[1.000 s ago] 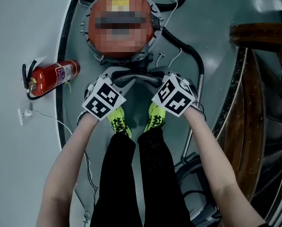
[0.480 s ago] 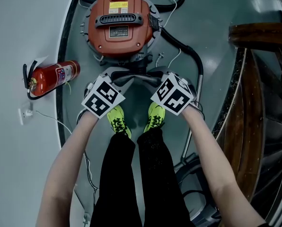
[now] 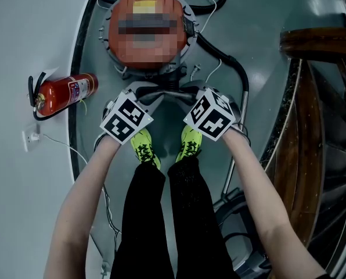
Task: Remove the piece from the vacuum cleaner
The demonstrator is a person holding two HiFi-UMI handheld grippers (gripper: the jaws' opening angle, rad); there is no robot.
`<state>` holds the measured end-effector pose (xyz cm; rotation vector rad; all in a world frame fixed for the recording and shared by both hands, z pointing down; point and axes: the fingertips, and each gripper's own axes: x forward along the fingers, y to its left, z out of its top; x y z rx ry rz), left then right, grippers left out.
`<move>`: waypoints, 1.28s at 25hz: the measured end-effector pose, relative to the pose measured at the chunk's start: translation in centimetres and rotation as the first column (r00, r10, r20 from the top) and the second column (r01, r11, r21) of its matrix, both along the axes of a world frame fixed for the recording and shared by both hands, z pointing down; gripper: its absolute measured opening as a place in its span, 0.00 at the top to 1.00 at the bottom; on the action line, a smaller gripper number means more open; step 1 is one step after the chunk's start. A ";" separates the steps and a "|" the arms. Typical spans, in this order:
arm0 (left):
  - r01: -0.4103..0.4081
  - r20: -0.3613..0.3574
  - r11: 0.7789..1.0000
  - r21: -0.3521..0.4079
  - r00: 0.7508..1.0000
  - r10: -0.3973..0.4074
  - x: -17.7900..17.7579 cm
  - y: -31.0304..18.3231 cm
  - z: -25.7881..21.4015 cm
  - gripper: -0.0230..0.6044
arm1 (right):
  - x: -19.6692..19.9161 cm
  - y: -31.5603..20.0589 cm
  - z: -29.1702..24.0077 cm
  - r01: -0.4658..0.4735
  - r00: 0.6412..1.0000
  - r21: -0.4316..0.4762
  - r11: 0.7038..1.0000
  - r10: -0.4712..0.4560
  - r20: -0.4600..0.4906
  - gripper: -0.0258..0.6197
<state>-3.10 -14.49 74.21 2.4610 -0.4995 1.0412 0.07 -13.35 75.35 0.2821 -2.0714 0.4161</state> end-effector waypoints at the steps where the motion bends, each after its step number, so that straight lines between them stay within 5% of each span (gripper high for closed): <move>1: -0.002 0.001 1.000 0.001 1.000 0.002 0.0 0.1 0.0 0.84 | 0.0 0.0 0.0 0.001 1.000 0.003 1.000 -0.001 -0.002 0.80; 32: 0.001 0.034 0.999 0.034 0.999 -0.002 -0.1 1.9 -0.3 0.85 | 0.1 1.7 -0.3 0.025 0.999 0.045 0.999 -0.023 -0.030 0.85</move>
